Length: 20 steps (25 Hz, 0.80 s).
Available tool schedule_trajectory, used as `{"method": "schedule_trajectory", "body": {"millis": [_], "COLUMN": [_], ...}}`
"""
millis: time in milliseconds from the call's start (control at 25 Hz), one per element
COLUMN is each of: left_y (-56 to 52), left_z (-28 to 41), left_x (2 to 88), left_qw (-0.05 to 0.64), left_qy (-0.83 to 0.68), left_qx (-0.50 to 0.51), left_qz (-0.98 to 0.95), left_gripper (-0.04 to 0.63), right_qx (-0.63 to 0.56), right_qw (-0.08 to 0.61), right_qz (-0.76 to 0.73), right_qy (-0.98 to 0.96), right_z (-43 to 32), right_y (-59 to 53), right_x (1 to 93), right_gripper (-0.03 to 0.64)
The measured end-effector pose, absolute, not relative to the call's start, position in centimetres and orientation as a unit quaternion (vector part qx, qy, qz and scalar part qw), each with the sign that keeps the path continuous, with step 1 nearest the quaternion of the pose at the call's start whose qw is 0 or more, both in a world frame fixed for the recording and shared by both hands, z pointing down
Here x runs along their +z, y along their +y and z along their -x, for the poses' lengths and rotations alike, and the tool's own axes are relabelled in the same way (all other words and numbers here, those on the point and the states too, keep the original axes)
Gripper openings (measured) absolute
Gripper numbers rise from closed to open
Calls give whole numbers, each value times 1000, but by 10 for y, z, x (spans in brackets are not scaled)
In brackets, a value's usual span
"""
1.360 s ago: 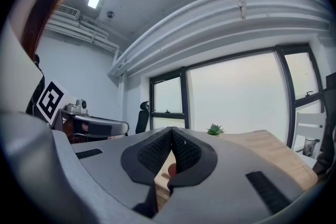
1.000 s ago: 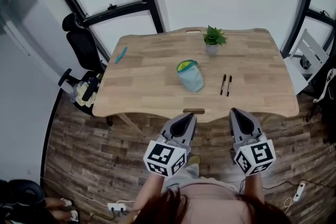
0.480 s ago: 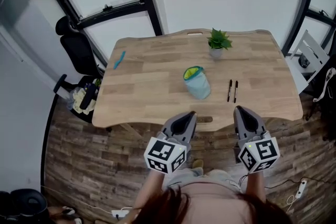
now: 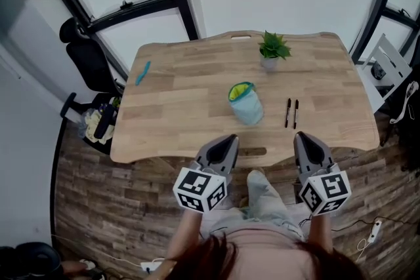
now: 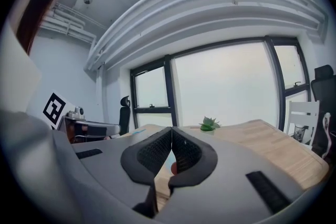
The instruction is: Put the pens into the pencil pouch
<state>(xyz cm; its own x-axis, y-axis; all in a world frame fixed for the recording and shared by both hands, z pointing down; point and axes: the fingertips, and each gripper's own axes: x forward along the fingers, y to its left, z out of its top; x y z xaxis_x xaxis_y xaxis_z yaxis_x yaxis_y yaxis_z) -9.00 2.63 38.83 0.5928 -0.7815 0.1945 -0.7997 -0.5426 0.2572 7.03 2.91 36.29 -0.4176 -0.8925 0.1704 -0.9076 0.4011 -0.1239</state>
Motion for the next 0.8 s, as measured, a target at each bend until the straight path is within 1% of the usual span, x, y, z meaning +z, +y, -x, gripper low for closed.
{"method": "schedule_trajectory", "body": {"millis": [560,800], "left_y": [-49,-82], "left_z": [92,93], "left_x": [400,410], "left_qw": [173,185], "left_qy": [-465,-473], "left_qx": [37,41], "left_qz": [-867,-861], "left_gripper": [5,26], "right_qx": [111,122], "right_qw": [63,75], "right_qz": [-538,-535], "right_qy": [-833,-832], "right_z": [-88,-100], "right_y": [-45,-78], "right_x": [378,388], "right_gripper": [2,2]}}
